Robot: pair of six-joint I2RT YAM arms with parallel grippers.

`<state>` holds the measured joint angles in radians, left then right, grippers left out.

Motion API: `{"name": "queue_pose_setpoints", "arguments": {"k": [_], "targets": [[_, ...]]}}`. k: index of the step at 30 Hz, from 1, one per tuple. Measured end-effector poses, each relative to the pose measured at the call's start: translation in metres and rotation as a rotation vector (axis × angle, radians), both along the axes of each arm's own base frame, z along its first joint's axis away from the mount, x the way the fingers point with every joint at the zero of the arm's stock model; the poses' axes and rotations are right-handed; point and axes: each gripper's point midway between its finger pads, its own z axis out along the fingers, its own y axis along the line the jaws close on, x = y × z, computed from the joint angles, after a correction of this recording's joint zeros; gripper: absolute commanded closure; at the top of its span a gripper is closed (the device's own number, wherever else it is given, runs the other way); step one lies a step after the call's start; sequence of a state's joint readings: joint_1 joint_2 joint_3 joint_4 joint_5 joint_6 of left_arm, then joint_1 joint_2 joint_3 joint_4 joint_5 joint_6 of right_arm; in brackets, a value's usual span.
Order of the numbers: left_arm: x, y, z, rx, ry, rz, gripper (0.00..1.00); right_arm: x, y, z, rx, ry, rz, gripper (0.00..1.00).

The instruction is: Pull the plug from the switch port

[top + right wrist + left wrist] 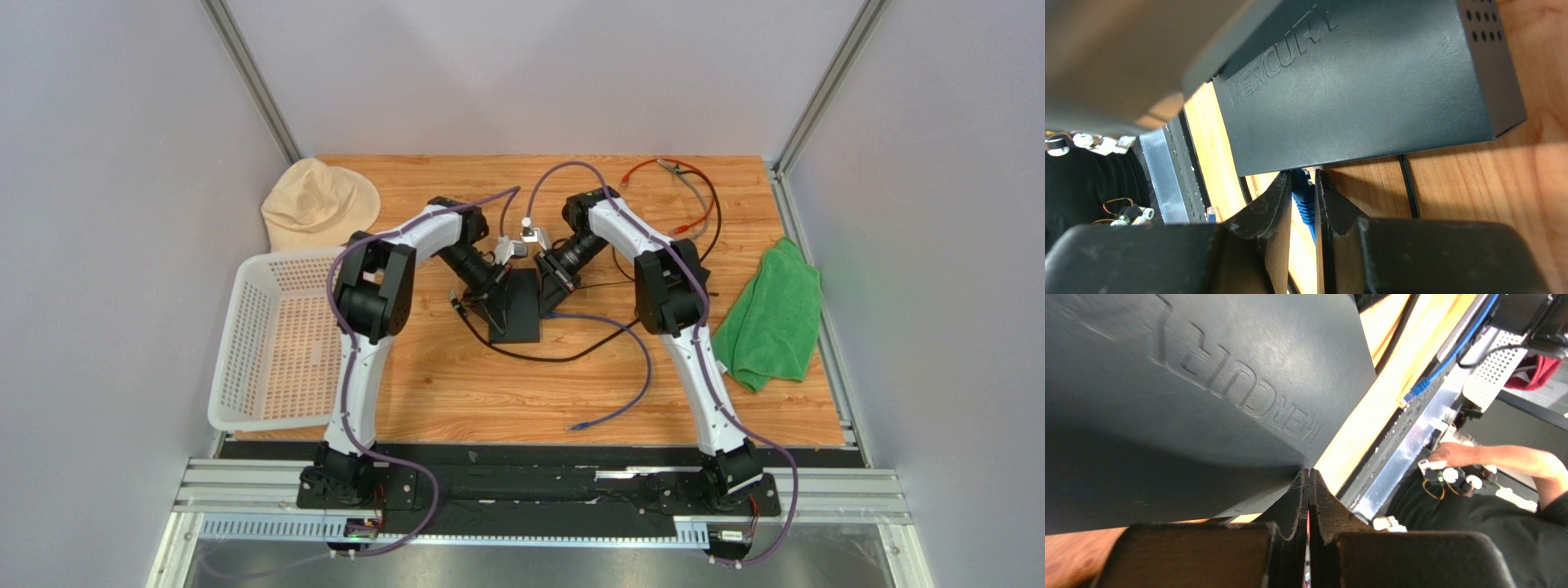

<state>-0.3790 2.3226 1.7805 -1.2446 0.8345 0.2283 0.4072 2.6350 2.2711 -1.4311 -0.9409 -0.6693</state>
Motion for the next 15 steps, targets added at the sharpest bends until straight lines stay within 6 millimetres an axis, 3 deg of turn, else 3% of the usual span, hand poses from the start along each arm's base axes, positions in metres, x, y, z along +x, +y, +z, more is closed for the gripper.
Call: {"name": "queue_pose_setpoints", "arguments": {"k": [15], "targets": [[0.0057,0.0021,-0.0032,0.079,0.016,0.037,1.0,0.0003,-0.0005,0.0001,-0.01,0.005,-0.008,1.0]]}}
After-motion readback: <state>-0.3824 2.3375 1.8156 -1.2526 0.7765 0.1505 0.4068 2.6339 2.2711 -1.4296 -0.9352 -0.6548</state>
